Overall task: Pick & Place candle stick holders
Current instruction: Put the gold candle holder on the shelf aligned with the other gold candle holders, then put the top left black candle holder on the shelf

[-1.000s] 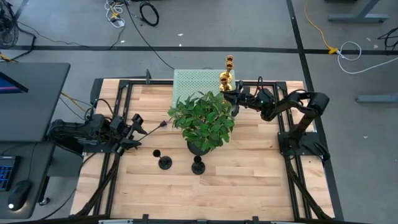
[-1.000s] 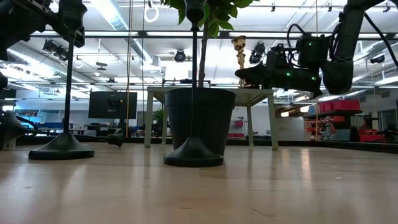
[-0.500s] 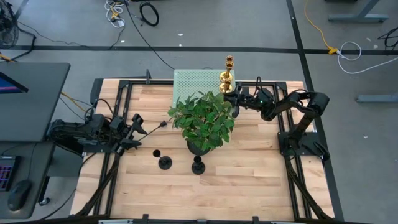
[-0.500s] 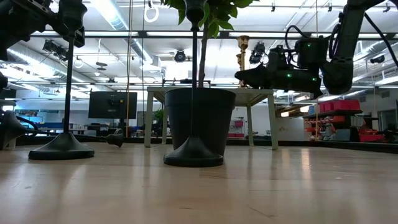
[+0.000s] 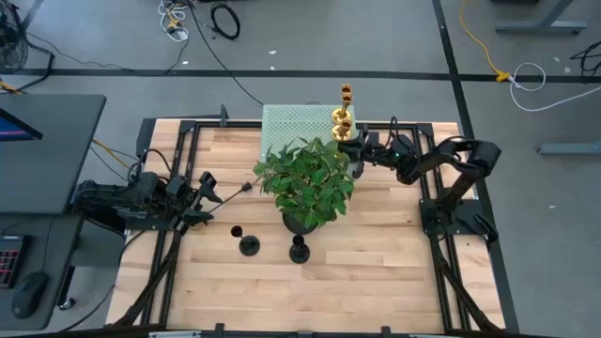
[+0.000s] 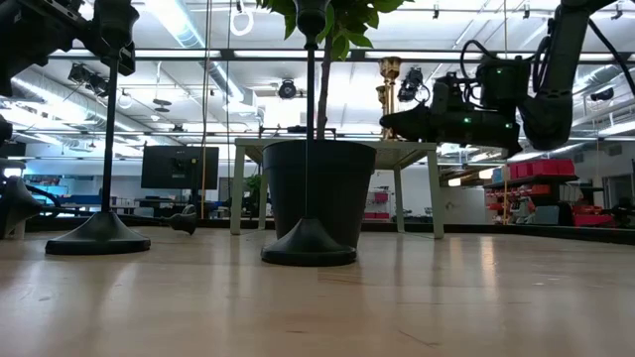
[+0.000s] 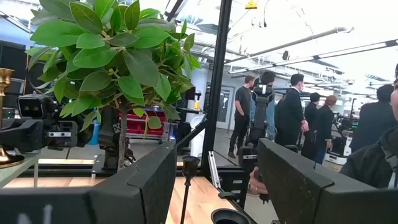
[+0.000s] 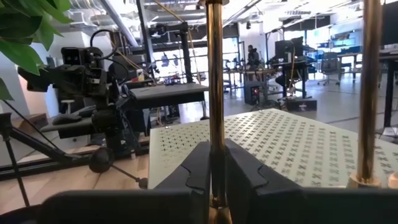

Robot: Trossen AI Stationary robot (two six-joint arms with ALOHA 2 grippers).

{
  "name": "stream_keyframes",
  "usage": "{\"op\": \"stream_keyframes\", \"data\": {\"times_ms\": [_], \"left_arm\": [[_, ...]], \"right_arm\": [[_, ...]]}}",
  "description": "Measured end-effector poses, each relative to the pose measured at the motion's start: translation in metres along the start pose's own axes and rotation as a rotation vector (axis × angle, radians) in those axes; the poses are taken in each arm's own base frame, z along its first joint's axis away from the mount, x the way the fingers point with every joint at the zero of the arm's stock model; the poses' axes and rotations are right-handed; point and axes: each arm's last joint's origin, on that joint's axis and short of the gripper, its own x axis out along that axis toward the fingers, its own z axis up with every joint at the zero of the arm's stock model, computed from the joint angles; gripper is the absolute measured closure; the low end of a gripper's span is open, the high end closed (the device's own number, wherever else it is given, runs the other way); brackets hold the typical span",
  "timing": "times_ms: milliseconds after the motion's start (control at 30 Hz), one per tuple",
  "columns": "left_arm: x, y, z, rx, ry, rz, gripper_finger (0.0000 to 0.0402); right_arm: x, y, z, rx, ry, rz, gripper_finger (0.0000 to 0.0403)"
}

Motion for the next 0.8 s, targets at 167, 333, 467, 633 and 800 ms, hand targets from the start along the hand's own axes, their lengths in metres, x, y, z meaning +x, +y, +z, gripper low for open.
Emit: {"op": "stream_keyframes", "data": {"times_ms": [167, 333, 467, 633, 800], "left_arm": [[0.0000, 0.0000, 0.0001, 0.000, 0.000, 0.000, 0.0175], [0.0000, 0.0000, -0.0001, -0.001, 0.001, 0.000, 0.0175], [0.0000, 0.0000, 0.0000, -0.001, 0.000, 0.000, 0.0175], [0.0000, 0.0000, 0.0000, 0.000, 0.000, 0.000, 0.0175], [0.0000, 0.0000, 0.0000, 0.000, 0.000, 0.000, 0.0175]], "right_arm": [[-0.0025, 0.0016, 0.0028, -0.007, -0.003, 0.001, 0.0364], [-0.0025, 0.0008, 0.0029, -0.014, -0.006, -0.023, 0.0364], [-0.0026, 0.0009, 0.0032, -0.016, -0.009, -0.021, 0.0364], [-0.0025, 0.0012, 0.0033, -0.018, -0.009, -0.014, 0.0350], [-0.0025, 0.0012, 0.0034, -0.012, -0.010, -0.014, 0.0306]]}}
